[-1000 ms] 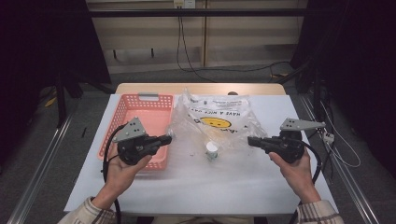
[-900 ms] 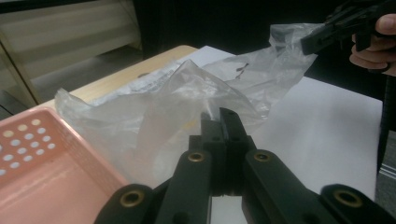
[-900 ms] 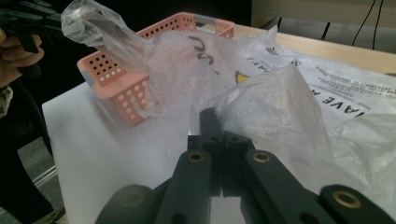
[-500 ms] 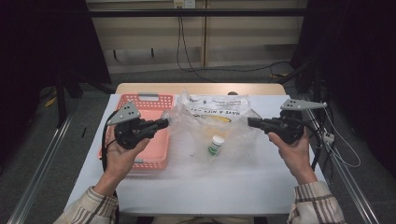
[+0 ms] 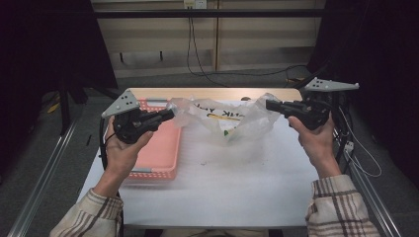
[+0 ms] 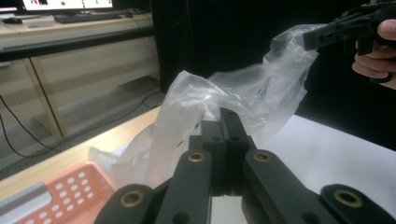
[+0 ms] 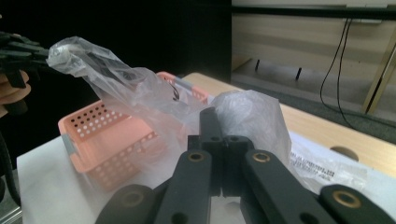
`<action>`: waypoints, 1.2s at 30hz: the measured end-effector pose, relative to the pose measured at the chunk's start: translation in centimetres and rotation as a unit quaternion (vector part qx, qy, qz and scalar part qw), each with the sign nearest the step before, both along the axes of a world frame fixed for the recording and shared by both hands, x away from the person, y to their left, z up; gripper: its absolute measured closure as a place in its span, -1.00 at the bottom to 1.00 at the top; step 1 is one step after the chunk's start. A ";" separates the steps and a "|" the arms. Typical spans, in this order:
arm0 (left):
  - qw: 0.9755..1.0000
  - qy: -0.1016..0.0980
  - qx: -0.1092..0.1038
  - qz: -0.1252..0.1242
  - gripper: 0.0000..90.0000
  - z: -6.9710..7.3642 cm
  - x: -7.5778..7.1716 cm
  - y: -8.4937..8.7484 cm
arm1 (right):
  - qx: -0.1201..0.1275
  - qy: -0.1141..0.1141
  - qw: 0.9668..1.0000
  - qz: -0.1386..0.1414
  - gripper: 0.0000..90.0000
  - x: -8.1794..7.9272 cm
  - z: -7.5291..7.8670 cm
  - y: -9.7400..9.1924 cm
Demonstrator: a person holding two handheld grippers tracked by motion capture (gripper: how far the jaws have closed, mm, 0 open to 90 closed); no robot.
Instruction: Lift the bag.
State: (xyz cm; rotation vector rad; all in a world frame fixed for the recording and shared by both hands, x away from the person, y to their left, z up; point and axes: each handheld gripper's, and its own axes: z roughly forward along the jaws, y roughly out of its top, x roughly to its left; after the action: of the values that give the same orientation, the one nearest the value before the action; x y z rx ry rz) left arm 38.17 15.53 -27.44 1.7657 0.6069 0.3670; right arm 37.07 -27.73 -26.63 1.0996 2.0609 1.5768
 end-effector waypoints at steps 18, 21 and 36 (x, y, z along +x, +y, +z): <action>0.999 -0.029 -0.017 0.035 1.00 4.3 2.3 0.3 | 0.012 -0.039 0.998 -0.040 1.00 2.7 5.6 -1.3; 0.998 -0.037 -0.016 0.041 1.00 5.3 2.5 0.4 | 0.017 -0.049 0.998 -0.041 1.00 3.0 6.6 -1.3; 0.995 -0.082 -0.032 0.049 1.00 11.2 2.3 0.5 | 0.018 -0.089 0.994 -0.054 1.00 3.5 12.4 -1.5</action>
State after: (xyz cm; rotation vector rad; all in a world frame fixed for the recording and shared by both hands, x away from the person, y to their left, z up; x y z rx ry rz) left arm 40.44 15.99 -16.24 1.6291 0.5823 0.5494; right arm 40.60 -29.20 -14.24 1.0248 1.8332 1.6027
